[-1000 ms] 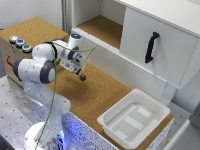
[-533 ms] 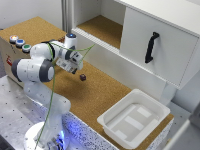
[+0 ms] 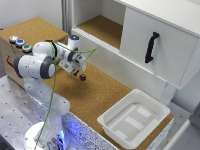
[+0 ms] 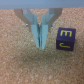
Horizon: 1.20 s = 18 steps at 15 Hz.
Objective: Slide right the purple block
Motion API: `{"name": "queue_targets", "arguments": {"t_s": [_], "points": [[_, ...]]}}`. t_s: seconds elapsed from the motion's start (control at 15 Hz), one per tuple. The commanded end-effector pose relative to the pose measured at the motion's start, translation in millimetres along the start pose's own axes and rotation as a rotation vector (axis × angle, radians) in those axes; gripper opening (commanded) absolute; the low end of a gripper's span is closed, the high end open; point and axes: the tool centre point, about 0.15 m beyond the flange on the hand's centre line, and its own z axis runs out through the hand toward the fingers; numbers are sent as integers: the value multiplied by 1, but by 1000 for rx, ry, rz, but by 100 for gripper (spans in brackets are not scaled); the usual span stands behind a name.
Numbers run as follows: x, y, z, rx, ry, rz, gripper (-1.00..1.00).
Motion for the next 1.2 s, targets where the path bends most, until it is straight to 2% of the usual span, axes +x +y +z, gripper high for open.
{"name": "queue_targets", "arguments": {"t_s": [0.0,0.13,0.73,1.13], "points": [[37,8,33,-76,-51,-10,-100],[44,17,40,-78,-49,-13,-100],[56,73,31,-90,-38,22,-100],[39,121,22,-86,-65,90,-100]]}}
